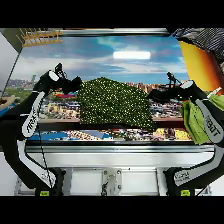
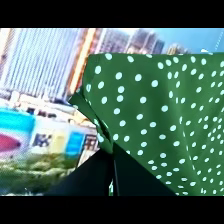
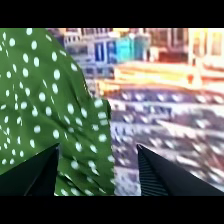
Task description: Fold the clothes and pants, and hang the long-sleeved shirts on hangers.
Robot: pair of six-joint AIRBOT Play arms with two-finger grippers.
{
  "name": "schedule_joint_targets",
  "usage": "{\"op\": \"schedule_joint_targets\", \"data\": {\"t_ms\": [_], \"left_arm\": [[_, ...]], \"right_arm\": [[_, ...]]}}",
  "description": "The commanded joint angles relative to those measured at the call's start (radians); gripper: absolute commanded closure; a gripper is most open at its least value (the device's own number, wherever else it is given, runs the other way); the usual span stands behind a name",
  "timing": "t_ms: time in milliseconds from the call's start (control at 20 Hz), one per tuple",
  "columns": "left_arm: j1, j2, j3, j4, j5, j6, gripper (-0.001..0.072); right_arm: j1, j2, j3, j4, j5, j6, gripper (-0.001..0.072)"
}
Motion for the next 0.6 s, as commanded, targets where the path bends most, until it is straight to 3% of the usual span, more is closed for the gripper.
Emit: {"op": "schedule_joint_targets", "data": {"t_ms": [0,100,150,200,550], "left_arm": [[0.0,-0.001,0.007,0.0,-0.002,0.0,0.0705],[0.0,-0.001,0.007,0.0,-0.003,0.0,0.0705],[0.0,0.002,0.007,0.0,-0.008,0.0,0.0705],[0.0,0.012,0.007,0.0,-0.011,0.0,0.0705],[0.044,0.332,0.165,0.001,-0.044,0.137,0.0705]], "right_arm": [[0.047,-0.097,0.076,0.047,-0.028,0.0,0.0203],[0.063,-0.11,0.085,0.085,-0.067,-0.001,0.021],[0.069,-0.108,0.087,0.097,-0.084,-0.001,0.0414],[0.07,-0.105,0.097,0.099,-0.082,-0.001,0.0701],[0.045,0.18,0.257,0.072,-0.045,-0.054,0.0702]]}}
